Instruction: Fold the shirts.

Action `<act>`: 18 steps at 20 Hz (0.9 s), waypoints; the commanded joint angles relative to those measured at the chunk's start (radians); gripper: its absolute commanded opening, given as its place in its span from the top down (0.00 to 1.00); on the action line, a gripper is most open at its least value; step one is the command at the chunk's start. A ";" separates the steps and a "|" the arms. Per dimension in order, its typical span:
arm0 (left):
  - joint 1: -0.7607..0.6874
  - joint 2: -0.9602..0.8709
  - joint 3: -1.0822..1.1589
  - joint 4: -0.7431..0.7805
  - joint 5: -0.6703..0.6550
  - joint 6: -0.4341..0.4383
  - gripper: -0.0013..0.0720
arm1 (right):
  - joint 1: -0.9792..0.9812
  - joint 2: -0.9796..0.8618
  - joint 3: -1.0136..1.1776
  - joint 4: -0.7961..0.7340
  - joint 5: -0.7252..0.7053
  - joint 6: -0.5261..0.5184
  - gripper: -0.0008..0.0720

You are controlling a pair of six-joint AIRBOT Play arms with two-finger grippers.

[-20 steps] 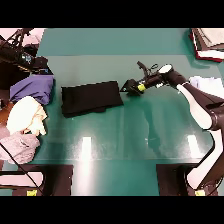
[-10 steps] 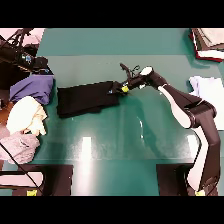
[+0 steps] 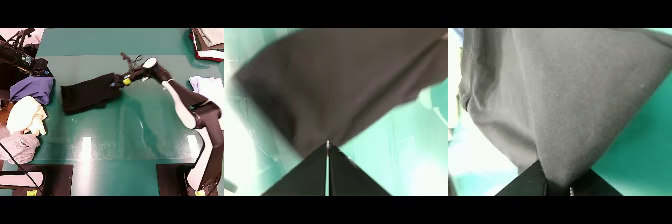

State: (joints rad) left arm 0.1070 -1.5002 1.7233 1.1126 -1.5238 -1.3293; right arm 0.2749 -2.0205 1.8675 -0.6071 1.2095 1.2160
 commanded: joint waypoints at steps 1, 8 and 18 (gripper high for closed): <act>0.000 -0.001 0.000 -0.002 -0.011 0.002 0.95 | -0.132 0.116 0.005 -0.185 0.055 0.049 0.95; 0.000 -0.001 0.000 -0.053 -0.010 -0.011 0.95 | -0.605 0.332 0.006 -0.390 0.106 0.183 0.95; -0.148 -0.001 0.000 -0.057 0.067 -0.032 0.95 | -0.996 0.385 0.006 -0.302 -0.018 0.224 0.95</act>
State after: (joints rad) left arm 0.0017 -1.5005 1.7233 1.0561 -1.4933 -1.3598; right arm -0.6598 -1.6421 1.8725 -0.9508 1.2346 1.4345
